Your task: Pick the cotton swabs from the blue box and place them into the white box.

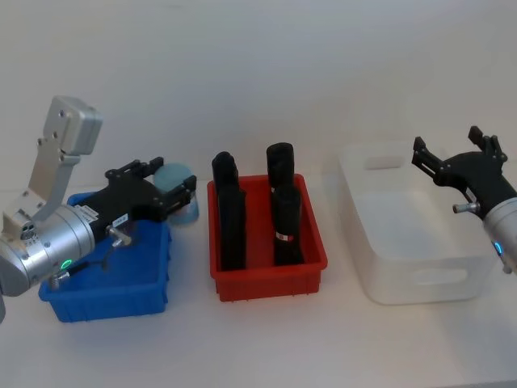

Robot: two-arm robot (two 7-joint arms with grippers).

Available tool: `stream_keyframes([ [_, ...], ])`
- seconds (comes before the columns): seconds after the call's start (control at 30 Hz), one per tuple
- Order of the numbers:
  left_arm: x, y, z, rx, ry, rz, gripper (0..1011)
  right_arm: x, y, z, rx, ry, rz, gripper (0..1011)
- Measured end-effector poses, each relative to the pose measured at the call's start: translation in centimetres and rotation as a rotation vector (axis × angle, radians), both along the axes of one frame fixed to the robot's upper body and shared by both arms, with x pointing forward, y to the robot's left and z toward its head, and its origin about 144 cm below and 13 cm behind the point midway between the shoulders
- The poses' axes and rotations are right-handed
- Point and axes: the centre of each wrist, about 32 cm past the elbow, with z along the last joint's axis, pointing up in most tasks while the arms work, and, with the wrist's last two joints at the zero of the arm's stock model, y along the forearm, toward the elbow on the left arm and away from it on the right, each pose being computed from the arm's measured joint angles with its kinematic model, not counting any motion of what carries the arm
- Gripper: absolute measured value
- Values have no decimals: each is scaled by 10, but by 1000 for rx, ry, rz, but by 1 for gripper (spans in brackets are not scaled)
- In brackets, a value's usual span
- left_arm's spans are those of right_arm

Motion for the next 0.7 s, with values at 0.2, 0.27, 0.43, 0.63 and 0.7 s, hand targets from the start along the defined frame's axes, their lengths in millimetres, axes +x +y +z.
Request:
stream_keyframes([
  [0.2,5,-6,7,-9,7,-97,660,0,0,0,0,0,0,1002],
  [0.27,8,-9,9,-13,14,-136,660,0,0,0,0,0,0,1002],
  [0.43,13,-14,12,-19,26,-195,660,0,0,0,0,0,0,1002],
  [0.63,17,-19,15,-25,37,-251,660,0,0,0,0,0,0,1002],
  [0.7,18,-20,16,-26,39,-261,659,0,0,0,0,0,0,1002],
])
